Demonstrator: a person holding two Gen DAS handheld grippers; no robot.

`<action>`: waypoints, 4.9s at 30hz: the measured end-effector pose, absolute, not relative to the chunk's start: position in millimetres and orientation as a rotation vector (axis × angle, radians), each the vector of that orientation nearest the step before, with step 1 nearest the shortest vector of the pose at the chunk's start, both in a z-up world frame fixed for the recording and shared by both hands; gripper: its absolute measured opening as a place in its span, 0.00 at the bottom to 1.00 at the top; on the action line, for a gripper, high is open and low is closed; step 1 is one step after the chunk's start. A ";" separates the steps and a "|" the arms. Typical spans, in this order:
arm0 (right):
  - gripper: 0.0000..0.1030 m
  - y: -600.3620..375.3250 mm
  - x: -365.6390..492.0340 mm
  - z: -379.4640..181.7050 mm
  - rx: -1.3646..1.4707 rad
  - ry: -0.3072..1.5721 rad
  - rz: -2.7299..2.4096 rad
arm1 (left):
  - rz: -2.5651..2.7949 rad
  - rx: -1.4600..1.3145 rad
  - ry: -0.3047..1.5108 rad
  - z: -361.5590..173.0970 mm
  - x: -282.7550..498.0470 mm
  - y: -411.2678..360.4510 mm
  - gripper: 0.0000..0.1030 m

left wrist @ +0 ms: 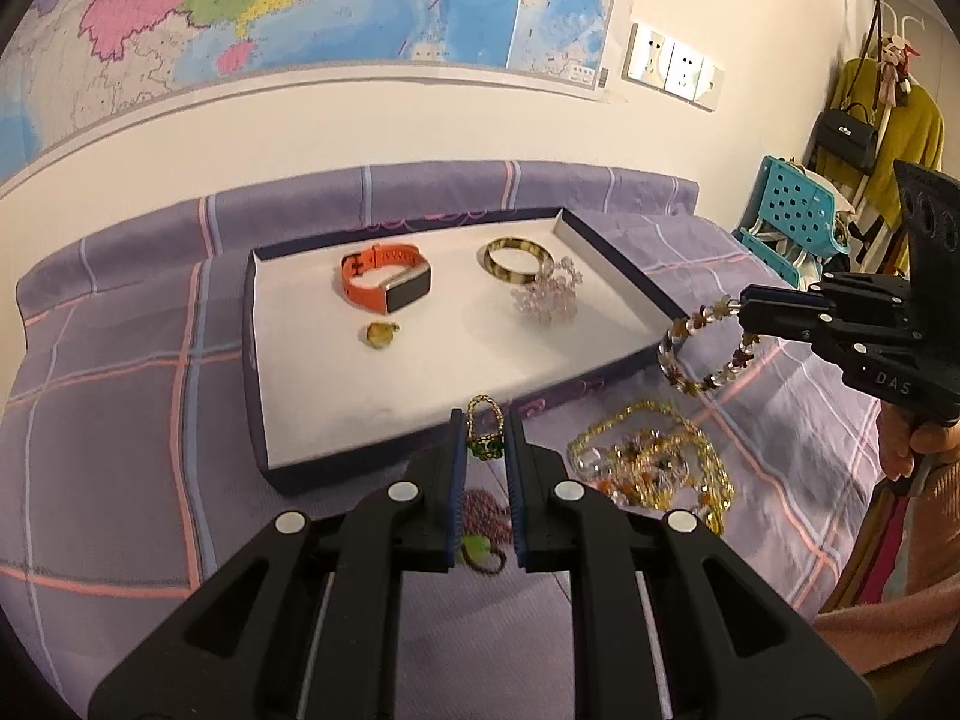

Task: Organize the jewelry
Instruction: 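Lift the gold ring with left tool while right tool lifts the beaded bracelet toward the box, then release the beaded bracelet into the box with right tool while left tool holds the gold ring above it, then lower the gold ring into the box and open the left tool, then move both open tools back to the jewelry beside the box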

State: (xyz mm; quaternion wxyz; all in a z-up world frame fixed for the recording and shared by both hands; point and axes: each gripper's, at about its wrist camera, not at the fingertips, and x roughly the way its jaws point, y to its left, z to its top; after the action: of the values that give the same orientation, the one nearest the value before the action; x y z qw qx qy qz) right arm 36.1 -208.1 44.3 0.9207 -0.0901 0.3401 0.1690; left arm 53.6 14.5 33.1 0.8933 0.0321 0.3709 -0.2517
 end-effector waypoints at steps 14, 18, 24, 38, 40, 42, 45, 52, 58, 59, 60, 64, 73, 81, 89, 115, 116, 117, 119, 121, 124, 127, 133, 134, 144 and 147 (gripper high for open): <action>0.00 -206.1 67.0 54.4 -0.166 0.683 0.361 | -0.480 0.091 0.774 33.7 88.1 7.8 0.12; 0.31 -217.3 70.4 22.8 -0.146 0.788 0.338 | -0.488 0.084 0.781 30.3 90.0 8.6 0.12; 0.29 -222.0 75.0 -22.5 -0.160 0.912 0.308 | -0.497 0.083 0.780 28.2 89.5 8.2 0.12; 0.08 -209.9 71.9 -12.3 -0.211 0.862 0.335 | -0.483 0.091 0.787 26.8 94.0 7.1 0.12; 0.08 -209.4 67.1 4.1 -0.205 0.819 0.346 | -0.482 0.095 0.787 27.0 95.4 7.0 0.12; 0.08 -206.5 63.1 19.4 -0.213 0.779 0.356 | -0.477 0.096 0.784 27.8 96.9 7.2 0.12; 0.08 -199.9 60.1 37.0 -0.240 0.734 0.368 | -0.471 0.098 0.780 29.3 99.9 7.5 0.12; 0.07 -194.5 69.2 59.1 -0.259 0.676 0.367 | -0.462 0.102 0.768 33.3 105.7 8.1 0.12; 0.07 -190.5 82.9 65.3 -0.248 0.658 0.376 | -0.452 0.104 0.777 29.9 114.9 6.5 0.12; 0.07 -189.1 86.7 65.5 -0.250 0.656 0.376 | -0.450 0.106 0.779 29.0 116.9 5.6 0.12; 0.07 -187.6 89.0 65.1 -0.249 0.655 0.377 | -0.447 0.110 0.781 27.7 119.1 4.7 0.12; 0.07 -183.0 102.9 64.2 -0.242 0.654 0.387 | -0.439 0.121 0.794 22.3 126.5 0.9 0.12; 0.00 -179.1 131.5 56.4 -0.190 0.662 0.404 | -0.423 0.125 0.823 11.3 142.0 -3.1 0.12; 0.15 -186.3 142.7 19.2 -0.179 0.795 0.394 | -0.429 0.122 0.836 5.2 142.6 -2.6 0.12; 0.18 -185.9 146.1 -14.6 -0.199 0.893 0.393 | -0.424 0.132 0.859 -3.3 147.8 -6.1 0.12; 0.25 -197.4 157.0 -32.4 -0.178 0.923 0.305 | -0.390 0.133 0.859 -6.6 165.4 -10.9 0.23; 0.11 -197.7 157.4 -32.4 -0.173 0.921 0.311 | -0.389 0.131 0.852 -4.0 163.4 -9.9 0.24; 0.10 -197.5 157.6 -32.0 -0.171 0.923 0.314 | -0.390 0.127 0.840 -0.8 160.5 -8.5 0.26; 0.09 -196.3 156.0 -28.5 -0.190 0.901 0.289 | -0.387 0.129 0.826 2.4 157.5 -7.4 0.28; 0.09 -197.1 154.5 -23.7 -0.186 0.880 0.289 | -0.387 0.128 0.812 6.3 151.3 -5.2 0.29; 0.09 -198.2 156.4 -15.8 -0.184 0.848 0.278 | -0.386 0.117 0.796 11.5 143.4 0.9 0.30; 0.08 -198.2 162.9 -11.7 -0.180 0.830 0.262 | -0.382 0.110 0.782 14.7 136.9 6.1 0.31; 0.16 -201.5 170.3 -19.7 -0.168 0.844 0.226 | -0.379 0.106 0.770 17.6 121.0 16.7 0.31; 0.24 -203.4 168.9 -19.7 -0.160 0.839 0.216 | -0.377 0.108 0.766 18.2 117.8 18.3 0.32; 0.37 -215.6 111.0 6.8 -0.114 0.747 0.305 | -0.395 0.123 0.756 18.3 78.4 33.3 0.34; 0.37 -211.3 87.6 6.9 -0.133 0.746 0.342 | -0.405 0.144 0.758 15.5 65.7 32.3 0.35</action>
State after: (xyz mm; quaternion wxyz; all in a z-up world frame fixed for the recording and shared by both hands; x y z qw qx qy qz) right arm 87.6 -211.3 6.9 0.9149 -0.0645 0.3624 0.1660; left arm 65.7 32.3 15.5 0.9066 0.0696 0.3672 -0.1962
